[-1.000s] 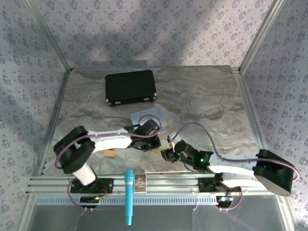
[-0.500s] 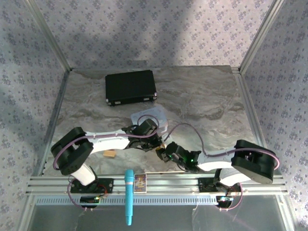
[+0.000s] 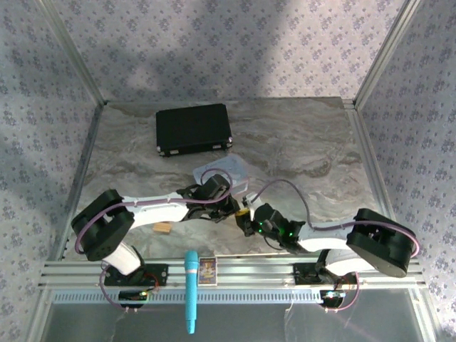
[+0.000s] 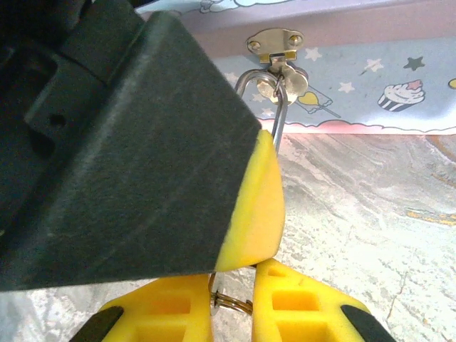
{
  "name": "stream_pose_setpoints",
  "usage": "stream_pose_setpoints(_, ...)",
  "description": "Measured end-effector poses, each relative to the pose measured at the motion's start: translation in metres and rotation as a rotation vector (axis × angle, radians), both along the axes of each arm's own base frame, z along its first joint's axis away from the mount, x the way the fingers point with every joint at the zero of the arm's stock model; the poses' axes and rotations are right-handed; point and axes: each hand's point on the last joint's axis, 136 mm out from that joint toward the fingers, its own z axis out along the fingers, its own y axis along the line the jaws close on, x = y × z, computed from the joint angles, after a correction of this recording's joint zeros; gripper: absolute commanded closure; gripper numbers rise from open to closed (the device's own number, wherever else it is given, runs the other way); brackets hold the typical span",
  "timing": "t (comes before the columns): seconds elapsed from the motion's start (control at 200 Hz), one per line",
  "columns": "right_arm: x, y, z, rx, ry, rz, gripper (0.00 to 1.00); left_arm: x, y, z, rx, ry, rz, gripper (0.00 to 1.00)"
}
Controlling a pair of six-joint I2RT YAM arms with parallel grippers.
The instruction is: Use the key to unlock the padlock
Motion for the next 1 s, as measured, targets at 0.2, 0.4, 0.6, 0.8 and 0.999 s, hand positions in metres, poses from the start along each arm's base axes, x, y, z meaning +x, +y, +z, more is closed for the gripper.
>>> stream_pose_setpoints(0.2,0.003,0.002,-0.004,0.099,0.125,0.048,0.85,0.001,0.003,-0.003,0.004,-0.001,0.016,1.0)
stream_pose_setpoints(0.4,0.006,-0.003,0.0,0.227,0.238,0.056,0.8,0.003,0.001,0.004,-0.025,-0.023,0.024,1.0)
stream_pose_setpoints(0.6,0.008,-0.007,0.002,0.285,0.324,0.041,0.69,0.004,-0.001,0.01,-0.056,-0.041,0.021,1.0)
stream_pose_setpoints(0.8,0.011,-0.012,0.001,0.315,0.376,0.018,0.64,0.006,-0.003,0.012,-0.07,-0.055,0.024,1.0)
stream_pose_setpoints(0.999,0.009,-0.015,0.001,0.334,0.388,0.003,0.65,0.006,-0.003,0.012,-0.074,-0.059,0.024,1.0)
